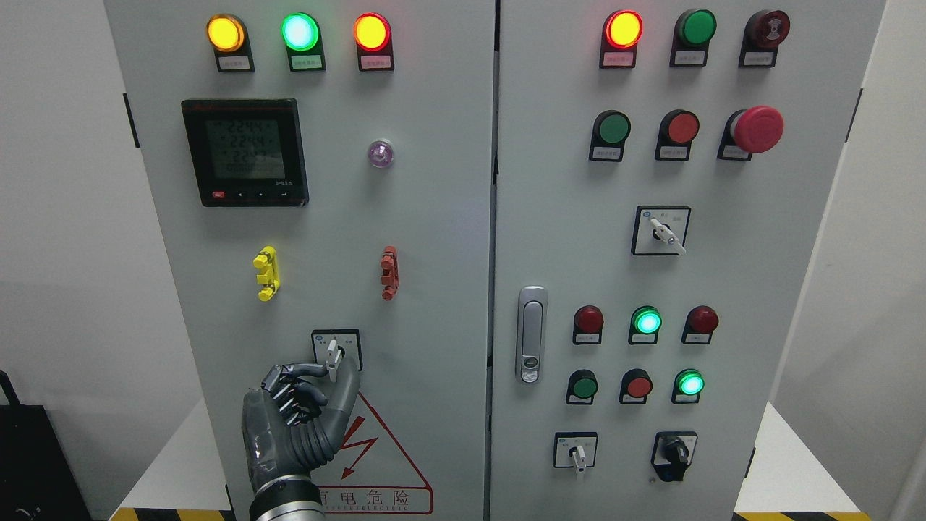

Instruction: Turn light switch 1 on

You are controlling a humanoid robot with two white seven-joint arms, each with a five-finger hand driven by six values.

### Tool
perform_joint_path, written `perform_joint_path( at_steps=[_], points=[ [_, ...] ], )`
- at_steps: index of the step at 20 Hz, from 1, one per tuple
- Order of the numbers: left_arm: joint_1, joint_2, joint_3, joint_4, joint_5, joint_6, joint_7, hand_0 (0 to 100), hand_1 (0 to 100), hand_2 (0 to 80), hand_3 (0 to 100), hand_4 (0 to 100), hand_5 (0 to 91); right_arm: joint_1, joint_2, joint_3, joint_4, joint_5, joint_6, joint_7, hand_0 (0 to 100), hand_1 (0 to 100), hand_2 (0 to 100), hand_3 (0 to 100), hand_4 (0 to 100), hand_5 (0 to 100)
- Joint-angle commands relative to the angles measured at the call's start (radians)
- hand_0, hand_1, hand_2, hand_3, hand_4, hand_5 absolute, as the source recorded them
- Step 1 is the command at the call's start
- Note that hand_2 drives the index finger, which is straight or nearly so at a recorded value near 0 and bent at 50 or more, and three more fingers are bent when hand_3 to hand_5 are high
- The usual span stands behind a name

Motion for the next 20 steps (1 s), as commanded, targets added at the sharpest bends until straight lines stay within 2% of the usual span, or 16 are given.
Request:
perform_joint_path(
  at_steps=[1,20],
  points=[
    [-0.006,0.000,0.000,0.000,0.000,0.003,0.000,16,72,58.8,90,92,83.7,0.000,0.000,0.000,0.000,0.000,0.000,0.001,0,0,0,0,0,0],
    [-0.013,0.000,0.000,0.003,0.000,0.026,-0.002,17,69,59.5,91,93,83.5,0.000,0.000,0.000,0.000,0.000,0.000,0.001,0,0,0,0,0,0]
  ],
)
